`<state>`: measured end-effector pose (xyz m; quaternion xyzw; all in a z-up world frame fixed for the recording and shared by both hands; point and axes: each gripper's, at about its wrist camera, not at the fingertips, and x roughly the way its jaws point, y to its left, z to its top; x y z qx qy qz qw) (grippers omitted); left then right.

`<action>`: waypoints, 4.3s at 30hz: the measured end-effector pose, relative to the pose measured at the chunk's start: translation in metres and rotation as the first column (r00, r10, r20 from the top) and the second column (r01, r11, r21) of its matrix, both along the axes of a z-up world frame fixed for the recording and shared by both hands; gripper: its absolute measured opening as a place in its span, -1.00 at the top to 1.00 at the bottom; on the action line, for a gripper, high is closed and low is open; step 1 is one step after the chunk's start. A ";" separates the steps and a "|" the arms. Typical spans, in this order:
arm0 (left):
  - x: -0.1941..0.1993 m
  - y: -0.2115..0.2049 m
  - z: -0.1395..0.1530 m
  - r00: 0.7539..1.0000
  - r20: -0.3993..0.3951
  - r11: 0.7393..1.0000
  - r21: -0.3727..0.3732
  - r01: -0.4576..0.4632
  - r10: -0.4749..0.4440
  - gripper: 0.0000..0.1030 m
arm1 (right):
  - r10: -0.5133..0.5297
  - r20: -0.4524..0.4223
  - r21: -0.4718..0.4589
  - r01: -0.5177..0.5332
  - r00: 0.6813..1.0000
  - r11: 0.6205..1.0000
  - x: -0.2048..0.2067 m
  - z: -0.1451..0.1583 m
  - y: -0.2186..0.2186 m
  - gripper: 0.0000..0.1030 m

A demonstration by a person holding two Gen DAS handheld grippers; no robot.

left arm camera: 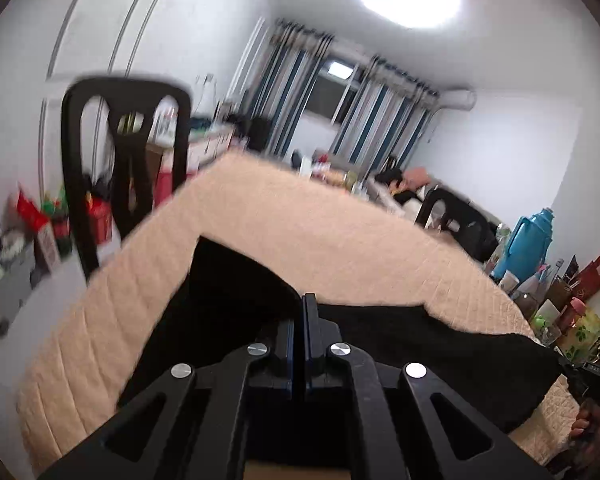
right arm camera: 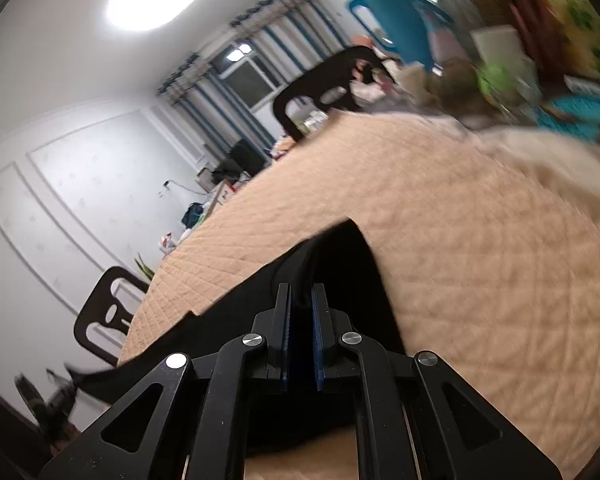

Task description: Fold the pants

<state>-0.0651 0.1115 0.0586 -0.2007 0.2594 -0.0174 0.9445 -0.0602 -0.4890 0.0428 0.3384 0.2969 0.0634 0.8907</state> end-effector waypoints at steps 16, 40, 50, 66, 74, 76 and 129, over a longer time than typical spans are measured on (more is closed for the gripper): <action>-0.004 0.017 -0.036 0.990 -0.108 0.995 -0.037 -0.095 0.090 0.81 | -0.059 -0.120 -0.134 0.042 0.991 0.990 -0.003 -0.026 -0.005 0.72; 0.083 0.028 -0.048 0.967 -0.251 0.982 0.188 0.016 0.033 0.02 | 0.199 -0.029 -0.266 -0.200 0.980 0.943 0.041 -0.012 0.099 0.66; 0.093 0.014 -0.046 0.954 -0.292 0.947 0.320 0.036 0.062 0.94 | 0.229 -0.042 -0.243 -0.232 0.973 0.942 0.043 -0.019 0.109 0.66; 0.072 0.043 -0.015 0.983 -0.146 0.963 0.260 -0.069 0.110 0.93 | 0.197 -0.042 -0.227 -0.202 0.979 0.953 0.040 -0.023 0.102 0.66; 0.060 0.006 -0.052 0.969 -0.244 0.976 0.193 0.097 -0.048 0.55 | 0.148 -0.083 -0.326 -0.167 0.985 0.931 0.035 -0.030 0.094 0.66; 0.055 0.010 -0.053 0.973 -0.227 0.983 0.163 0.086 -0.047 0.53 | 0.104 -0.085 -0.347 -0.127 0.991 0.929 0.030 -0.031 0.082 0.66; 0.027 -0.043 -0.052 0.975 -0.221 0.961 0.262 0.094 -0.035 0.07 | 0.310 -0.088 -0.685 -0.284 0.947 0.671 0.017 -0.034 0.192 0.34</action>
